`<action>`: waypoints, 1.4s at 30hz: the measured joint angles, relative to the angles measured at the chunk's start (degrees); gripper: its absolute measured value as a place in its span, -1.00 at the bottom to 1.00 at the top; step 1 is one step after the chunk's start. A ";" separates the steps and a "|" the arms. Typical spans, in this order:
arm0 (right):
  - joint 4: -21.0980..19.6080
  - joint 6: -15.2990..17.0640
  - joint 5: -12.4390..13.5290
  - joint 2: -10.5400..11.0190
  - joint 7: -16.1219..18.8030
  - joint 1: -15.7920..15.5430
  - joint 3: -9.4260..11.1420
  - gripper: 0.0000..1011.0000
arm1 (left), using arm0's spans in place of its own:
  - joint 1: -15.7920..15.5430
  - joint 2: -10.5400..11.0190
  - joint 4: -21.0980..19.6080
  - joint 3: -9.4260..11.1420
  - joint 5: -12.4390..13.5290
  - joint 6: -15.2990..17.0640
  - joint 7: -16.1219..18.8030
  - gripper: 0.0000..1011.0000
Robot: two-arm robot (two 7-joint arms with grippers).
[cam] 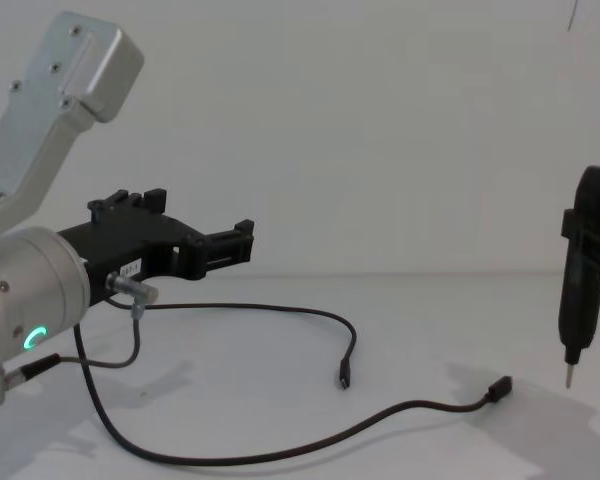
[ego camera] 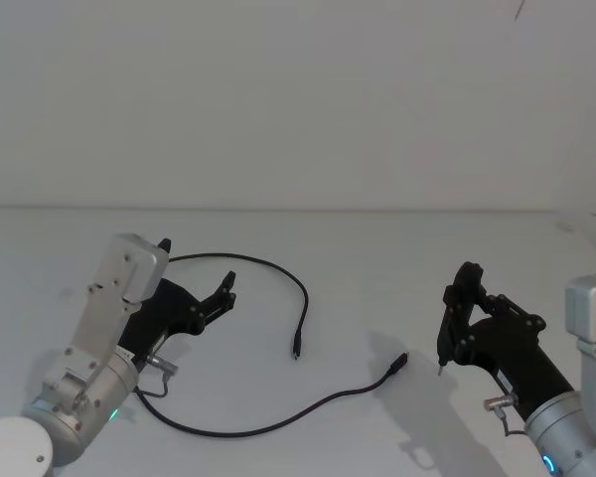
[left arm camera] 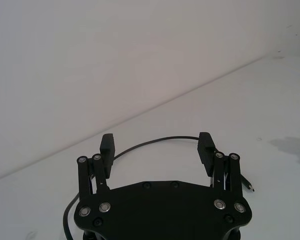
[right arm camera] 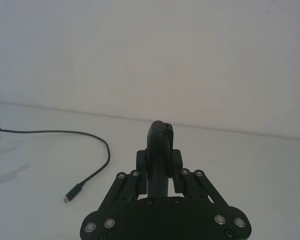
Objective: Pick up the data cable with the one hand.
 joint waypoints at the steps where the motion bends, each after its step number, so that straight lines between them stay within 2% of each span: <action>1: 0.00 0.00 0.00 0.00 0.00 0.00 0.00 -0.45 | 0.00 0.00 0.00 0.00 0.00 0.00 0.01 0.98; 33: 0.00 0.00 0.00 0.00 0.00 0.00 0.00 -0.45 | -0.04 -0.01 0.03 0.04 -0.01 0.06 -0.05 0.98; 39: 0.00 0.00 0.00 0.00 0.00 0.00 0.00 -0.45 | -0.56 0.17 0.11 0.28 -0.27 0.59 -1.58 0.98; 42: 0.00 0.00 0.00 0.00 0.00 0.00 0.00 -0.45 | -1.00 0.56 0.12 0.49 -0.96 1.18 -3.45 0.98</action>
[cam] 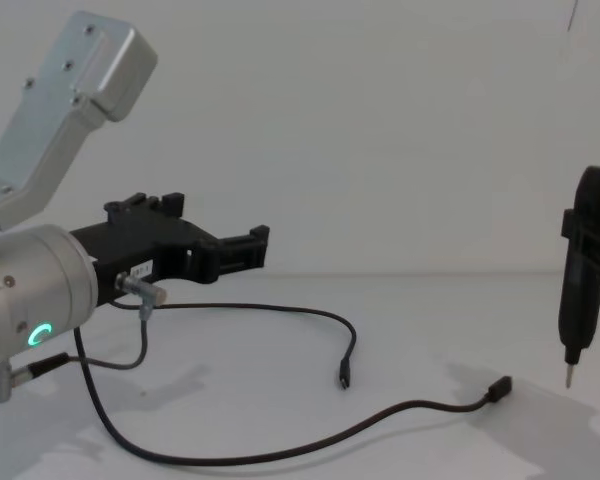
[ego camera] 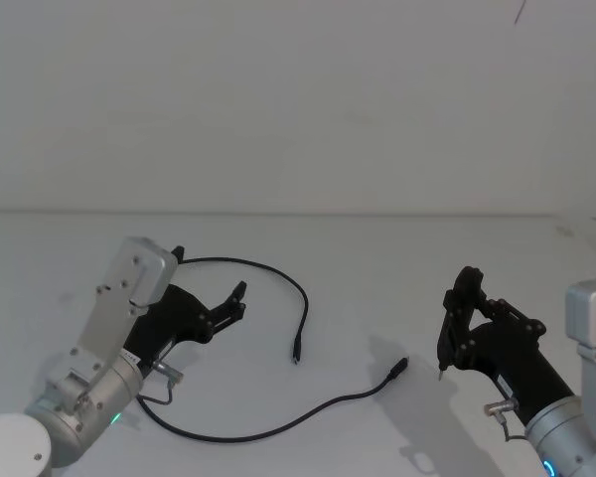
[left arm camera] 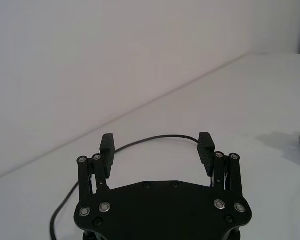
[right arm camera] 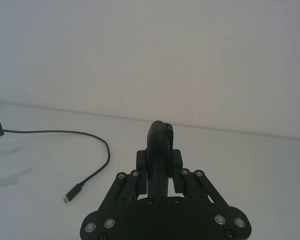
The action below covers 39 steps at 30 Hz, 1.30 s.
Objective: Pick up the data cable with the one hand.
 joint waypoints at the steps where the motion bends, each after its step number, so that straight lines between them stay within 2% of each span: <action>1: 0.00 0.00 0.00 0.00 0.00 0.00 0.00 -0.45 | -0.08 0.10 -0.01 0.04 -0.16 0.13 -0.39 0.98; 7: 0.00 0.00 0.00 0.00 0.00 0.00 0.00 -0.45 | -0.59 0.92 -0.36 0.24 -1.84 1.37 -4.05 0.98; 26: 0.00 0.00 0.00 0.00 0.00 0.00 0.00 -0.45 | -2.99 5.32 -1.77 1.13 -10.79 9.44 -20.60 0.98; 33: 0.00 0.00 0.00 0.00 0.00 0.00 0.00 -0.45 | -5.34 6.35 -0.41 2.60 -13.62 12.62 -26.80 0.98; 39: 0.00 0.00 0.00 0.00 0.00 0.00 0.00 -0.45 | -8.70 6.51 2.35 5.00 -15.74 15.93 -33.16 0.98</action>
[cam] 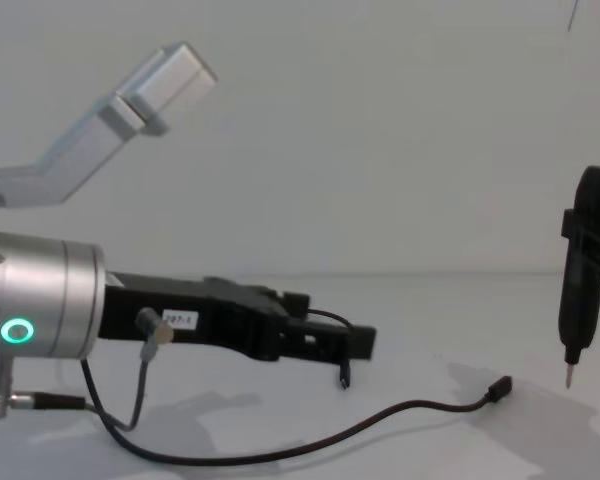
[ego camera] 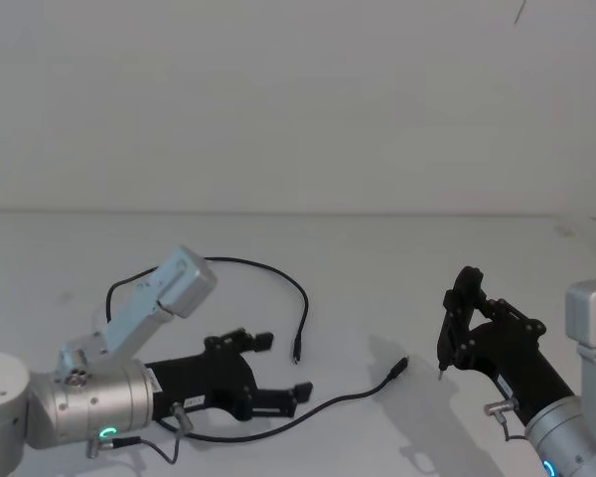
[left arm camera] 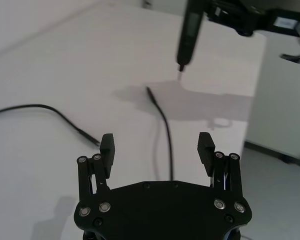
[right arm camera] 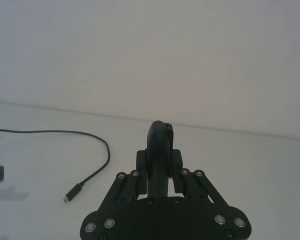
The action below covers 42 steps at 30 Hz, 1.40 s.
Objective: Pick up the data cable with the one hand.
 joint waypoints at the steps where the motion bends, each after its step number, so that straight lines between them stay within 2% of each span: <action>1: 0.00 0.00 0.00 0.00 0.00 0.00 0.00 -0.45 | -0.44 -0.05 0.37 0.34 -0.21 0.46 -0.90 0.98; 9: 0.00 0.00 0.00 0.00 0.00 0.00 0.00 -0.45 | -5.27 -1.49 5.10 4.20 -0.94 3.77 -6.68 0.98; 15: 0.00 0.00 0.00 0.00 0.00 0.00 0.00 -0.45 | -7.63 -2.55 7.37 6.39 0.07 4.28 -7.71 0.98; 20: 0.00 0.00 0.00 0.00 0.00 0.00 0.00 -0.45 | -9.22 -3.42 8.80 8.11 1.73 4.08 -7.55 0.98; 22: 0.00 0.00 0.00 0.00 0.00 0.00 0.00 -0.45 | -10.12 -3.93 9.47 9.20 3.10 3.52 -6.74 0.98; 32: 0.00 0.00 0.00 0.00 0.00 0.00 0.00 -0.45 | -11.84 -5.65 11.08 12.00 7.48 1.84 -3.31 0.98; 42: 0.00 0.00 0.00 0.00 0.00 0.00 0.00 -0.45 | -12.12 -7.53 12.87 12.84 8.74 2.63 -1.47 0.98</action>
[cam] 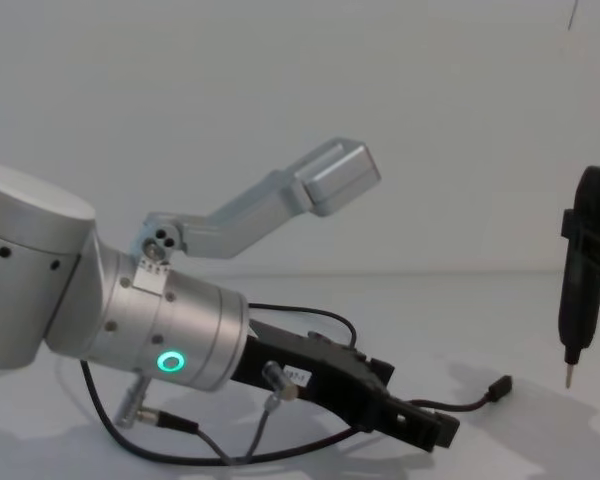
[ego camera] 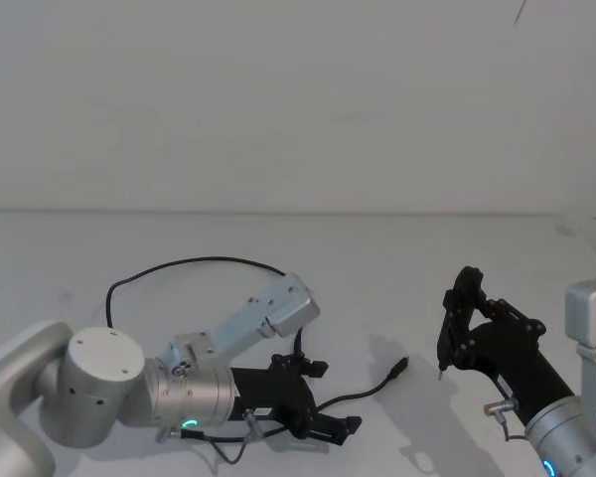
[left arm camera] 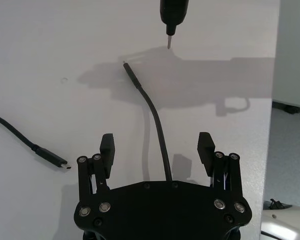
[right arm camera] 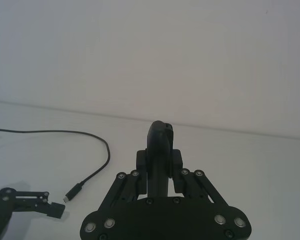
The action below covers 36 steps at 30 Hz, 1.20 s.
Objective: Pick up the data cable with the one hand.
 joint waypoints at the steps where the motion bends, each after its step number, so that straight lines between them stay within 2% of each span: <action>1: 0.00 0.00 0.00 0.00 0.00 0.00 0.00 -0.45 | 0.02 -0.32 0.31 0.07 0.06 0.18 0.24 0.98; 4: 0.00 0.00 0.00 0.00 0.00 0.00 0.00 -0.45 | 0.09 -0.79 0.78 0.16 0.14 0.48 0.61 0.95; 11: 0.00 0.00 0.00 0.00 0.00 0.00 0.00 -0.45 | 0.23 -1.56 1.48 0.30 0.28 0.97 1.17 0.69; 13: 0.00 0.00 0.00 0.00 0.00 0.00 0.00 -0.45 | 0.26 -1.72 1.63 0.34 0.31 1.07 1.29 0.51; 16: 0.00 0.00 0.00 0.00 0.00 0.00 0.00 -0.45 | 0.30 -1.91 1.83 0.37 0.34 1.21 1.44 0.41; 22: 0.00 0.00 0.00 0.00 0.00 0.00 0.00 -0.45 | 0.33 -2.17 2.05 0.41 0.38 1.35 1.63 -0.04; 24: 0.00 0.00 0.00 0.00 0.00 0.00 0.00 -0.45 | 0.33 -2.21 2.10 0.42 0.39 1.37 1.66 -0.11; 25: 0.00 0.00 0.00 0.00 0.00 0.00 0.00 -0.45 | 0.34 -2.25 2.13 0.44 0.40 1.40 1.69 -0.24; 36: 0.00 0.00 0.00 0.00 0.00 0.00 0.00 -0.45 | 0.39 -2.44 2.31 0.49 0.44 1.50 1.83 -0.86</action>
